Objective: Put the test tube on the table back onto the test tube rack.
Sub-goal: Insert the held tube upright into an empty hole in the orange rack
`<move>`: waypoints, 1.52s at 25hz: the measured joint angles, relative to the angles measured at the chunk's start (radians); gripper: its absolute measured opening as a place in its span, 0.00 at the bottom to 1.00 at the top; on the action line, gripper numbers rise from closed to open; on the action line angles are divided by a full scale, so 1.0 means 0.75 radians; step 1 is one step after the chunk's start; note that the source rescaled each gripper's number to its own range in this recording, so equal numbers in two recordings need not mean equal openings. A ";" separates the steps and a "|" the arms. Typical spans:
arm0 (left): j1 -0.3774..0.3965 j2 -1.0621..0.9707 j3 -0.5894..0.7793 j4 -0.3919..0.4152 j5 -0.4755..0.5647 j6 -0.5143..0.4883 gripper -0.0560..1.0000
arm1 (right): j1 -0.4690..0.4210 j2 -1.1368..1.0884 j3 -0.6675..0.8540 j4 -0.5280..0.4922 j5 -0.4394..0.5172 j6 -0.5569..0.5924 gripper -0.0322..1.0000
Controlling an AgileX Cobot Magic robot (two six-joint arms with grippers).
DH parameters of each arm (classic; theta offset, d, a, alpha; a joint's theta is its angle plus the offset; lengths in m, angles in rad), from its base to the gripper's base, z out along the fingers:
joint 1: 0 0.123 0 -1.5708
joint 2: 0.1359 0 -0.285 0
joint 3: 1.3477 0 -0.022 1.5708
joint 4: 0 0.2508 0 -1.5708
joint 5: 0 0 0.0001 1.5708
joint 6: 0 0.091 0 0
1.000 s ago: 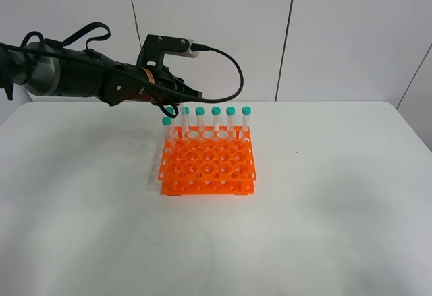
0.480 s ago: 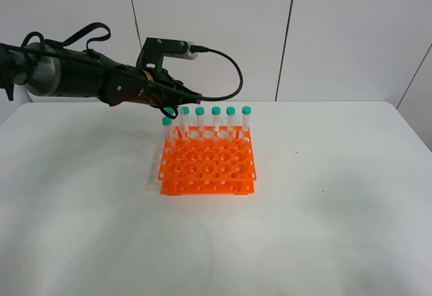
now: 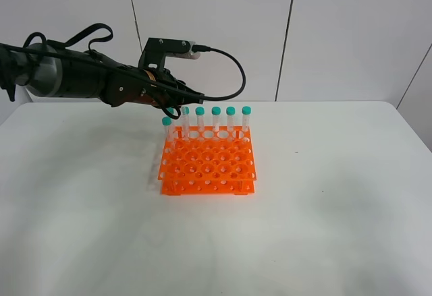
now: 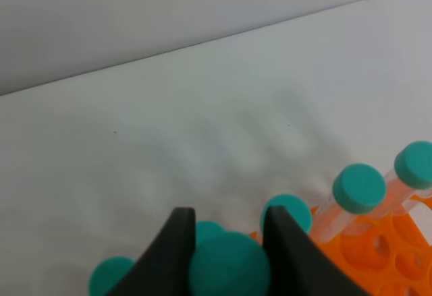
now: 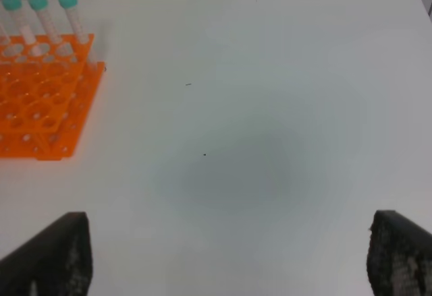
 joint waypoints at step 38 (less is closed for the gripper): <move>0.000 0.079 0.062 0.042 -0.072 -0.025 0.06 | 0.000 0.000 0.000 0.000 0.000 0.000 0.99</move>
